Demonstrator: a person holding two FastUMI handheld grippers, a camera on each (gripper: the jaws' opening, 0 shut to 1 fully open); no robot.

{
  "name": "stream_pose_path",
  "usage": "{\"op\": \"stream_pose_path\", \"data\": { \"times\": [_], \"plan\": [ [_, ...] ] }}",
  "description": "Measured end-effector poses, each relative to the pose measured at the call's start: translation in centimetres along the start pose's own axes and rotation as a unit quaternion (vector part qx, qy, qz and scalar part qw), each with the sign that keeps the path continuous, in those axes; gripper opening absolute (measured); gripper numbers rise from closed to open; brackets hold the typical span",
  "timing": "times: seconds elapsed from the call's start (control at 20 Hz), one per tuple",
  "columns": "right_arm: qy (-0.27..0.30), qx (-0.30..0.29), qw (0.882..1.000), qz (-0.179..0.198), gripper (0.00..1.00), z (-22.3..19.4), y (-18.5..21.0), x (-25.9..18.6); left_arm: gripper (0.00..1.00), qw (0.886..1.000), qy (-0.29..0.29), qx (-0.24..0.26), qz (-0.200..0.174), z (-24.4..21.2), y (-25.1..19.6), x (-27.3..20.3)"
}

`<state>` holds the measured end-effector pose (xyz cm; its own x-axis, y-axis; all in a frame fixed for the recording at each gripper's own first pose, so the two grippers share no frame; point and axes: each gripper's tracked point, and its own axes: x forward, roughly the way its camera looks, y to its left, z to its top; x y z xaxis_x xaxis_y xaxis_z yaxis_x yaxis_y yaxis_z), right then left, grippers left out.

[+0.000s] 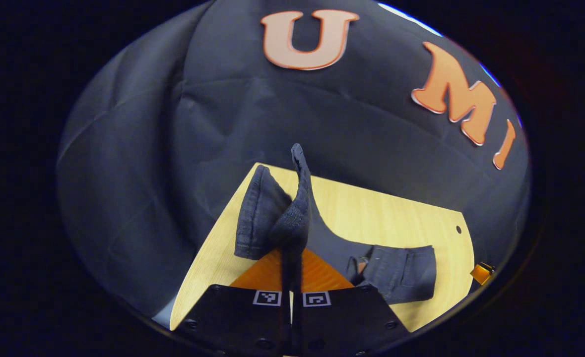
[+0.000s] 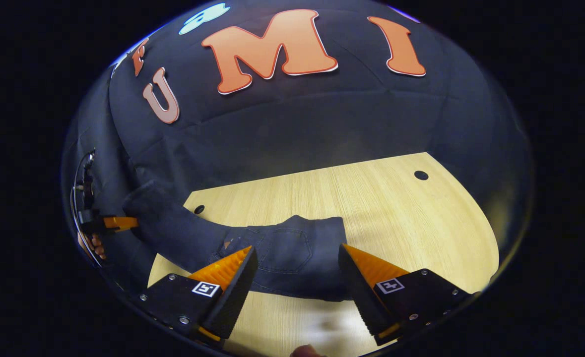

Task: Grasp the waist and the cuffs of the jeans and fold them to make the two legs overlap; first hold the waist and fold one-third of the jeans toward the cuffs, then hold the cuffs and fold the remaining one-third in the same direction to finish folding.

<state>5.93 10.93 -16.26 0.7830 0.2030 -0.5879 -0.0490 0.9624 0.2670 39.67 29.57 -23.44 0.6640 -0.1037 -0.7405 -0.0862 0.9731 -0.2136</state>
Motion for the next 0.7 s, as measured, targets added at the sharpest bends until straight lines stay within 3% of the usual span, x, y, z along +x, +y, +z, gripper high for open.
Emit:
{"op": "stream_pose_path", "data": {
  "times": [0.7],
  "plan": [
    [-0.016,0.006,1.000,-0.012,0.99,1.7,-5.6,-0.2,0.01,0.987,-0.034,0.132,-0.082,1.8,-17.8,-2.3]
  ]
}}
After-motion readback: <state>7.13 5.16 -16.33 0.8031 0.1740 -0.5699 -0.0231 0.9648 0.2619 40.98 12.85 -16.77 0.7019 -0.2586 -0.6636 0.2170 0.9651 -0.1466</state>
